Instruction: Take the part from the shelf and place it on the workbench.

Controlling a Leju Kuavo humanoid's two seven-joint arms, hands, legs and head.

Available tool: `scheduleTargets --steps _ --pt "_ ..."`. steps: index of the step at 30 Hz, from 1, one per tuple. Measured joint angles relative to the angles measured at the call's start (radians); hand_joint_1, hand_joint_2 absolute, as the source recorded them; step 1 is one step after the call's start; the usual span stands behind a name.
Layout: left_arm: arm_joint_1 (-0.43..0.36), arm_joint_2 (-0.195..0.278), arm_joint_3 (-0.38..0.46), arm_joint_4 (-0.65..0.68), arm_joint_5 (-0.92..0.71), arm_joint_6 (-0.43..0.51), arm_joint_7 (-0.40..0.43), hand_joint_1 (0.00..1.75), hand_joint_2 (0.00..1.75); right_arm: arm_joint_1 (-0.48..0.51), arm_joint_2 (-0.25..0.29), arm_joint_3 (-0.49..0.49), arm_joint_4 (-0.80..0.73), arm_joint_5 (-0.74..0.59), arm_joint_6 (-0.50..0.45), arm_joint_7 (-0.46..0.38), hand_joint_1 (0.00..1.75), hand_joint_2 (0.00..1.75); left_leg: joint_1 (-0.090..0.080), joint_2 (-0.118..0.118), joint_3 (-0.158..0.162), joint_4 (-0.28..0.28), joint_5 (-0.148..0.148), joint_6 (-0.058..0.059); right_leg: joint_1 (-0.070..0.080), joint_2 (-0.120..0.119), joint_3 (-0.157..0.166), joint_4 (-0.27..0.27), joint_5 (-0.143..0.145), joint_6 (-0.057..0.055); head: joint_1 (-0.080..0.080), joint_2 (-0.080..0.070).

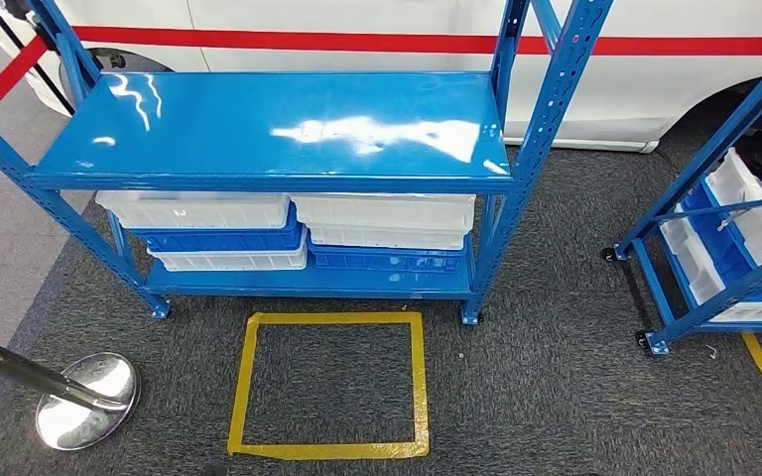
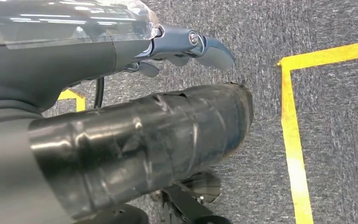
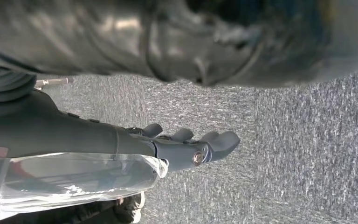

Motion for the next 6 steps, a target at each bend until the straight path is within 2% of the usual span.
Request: scheduleTargets --steps 1,2,3,5,6 --pt "0.001 0.000 0.000 0.000 0.000 0.000 0.000 0.00 0.00 0.000 0.000 0.000 0.000 0.000 0.000 0.000 0.00 0.00 0.001 0.000 -0.019 0.042 -0.010 -0.002 0.000 -0.001 0.000 0.002 -0.001 -0.001 0.000 0.000" --pt "0.002 0.000 0.000 0.000 0.000 0.000 0.000 0.00 0.00 0.000 0.000 -0.001 0.000 0.000 0.000 0.000 0.00 0.00 0.001 0.000 -0.023 0.049 -0.001 -0.003 0.001 -0.001 0.000 0.003 -0.002 0.000 0.000 0.000" --pt "0.002 0.000 0.000 0.000 0.000 0.000 0.000 0.00 0.00 0.000 0.000 -0.001 0.001 0.000 0.000 0.000 0.00 0.00 0.002 0.001 -0.007 0.016 0.025 -0.003 0.000 -0.001 0.001 0.005 -0.003 0.001 0.000 0.000" --pt "0.001 0.001 0.000 0.000 0.000 0.000 0.000 0.00 0.00 0.000 0.000 -0.002 0.001 0.000 0.000 0.000 0.00 0.00 0.002 0.003 0.060 -0.120 0.091 0.002 0.001 -0.001 0.004 0.007 -0.007 0.006 0.000 0.000" --pt "0.001 0.001 0.000 0.000 0.000 0.000 0.000 0.00 0.00 0.000 0.000 -0.003 0.001 0.000 0.000 0.000 0.00 0.00 0.002 0.004 0.080 -0.161 0.108 0.003 0.001 -0.001 0.005 0.008 -0.008 0.008 0.000 0.000"
